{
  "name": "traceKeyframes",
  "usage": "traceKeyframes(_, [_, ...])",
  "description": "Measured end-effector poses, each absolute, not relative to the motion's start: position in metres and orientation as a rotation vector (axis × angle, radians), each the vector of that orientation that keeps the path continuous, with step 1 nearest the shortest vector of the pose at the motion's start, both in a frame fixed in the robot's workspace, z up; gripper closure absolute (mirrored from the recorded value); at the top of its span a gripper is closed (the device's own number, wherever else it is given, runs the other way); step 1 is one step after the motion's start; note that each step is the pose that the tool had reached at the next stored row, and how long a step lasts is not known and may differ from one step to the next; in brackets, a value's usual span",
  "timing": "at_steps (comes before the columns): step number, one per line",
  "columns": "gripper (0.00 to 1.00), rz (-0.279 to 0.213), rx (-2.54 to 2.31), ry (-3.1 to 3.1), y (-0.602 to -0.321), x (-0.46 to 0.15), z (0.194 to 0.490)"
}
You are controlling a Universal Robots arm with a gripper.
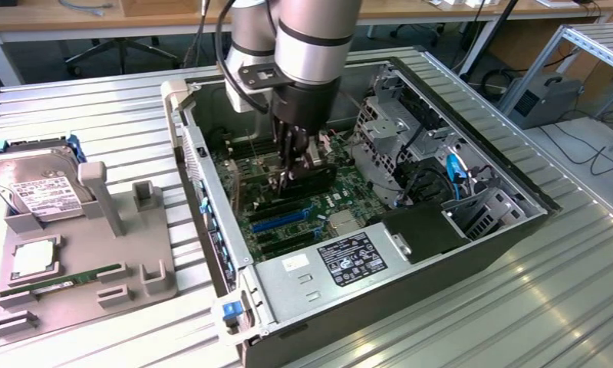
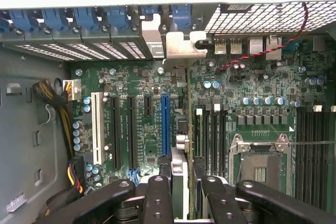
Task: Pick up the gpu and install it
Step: 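Insert the gpu into the slot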
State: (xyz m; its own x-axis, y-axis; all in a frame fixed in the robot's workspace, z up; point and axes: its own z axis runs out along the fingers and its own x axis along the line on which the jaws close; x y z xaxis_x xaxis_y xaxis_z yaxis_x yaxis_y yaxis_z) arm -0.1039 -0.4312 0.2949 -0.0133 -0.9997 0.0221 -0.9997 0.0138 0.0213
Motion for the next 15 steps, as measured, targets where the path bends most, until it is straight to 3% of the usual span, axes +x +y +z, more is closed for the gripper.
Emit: traceKeyframes(15, [0.73,0.004,2.183,-2.213,-0.4394,-0.1097,0.2916])
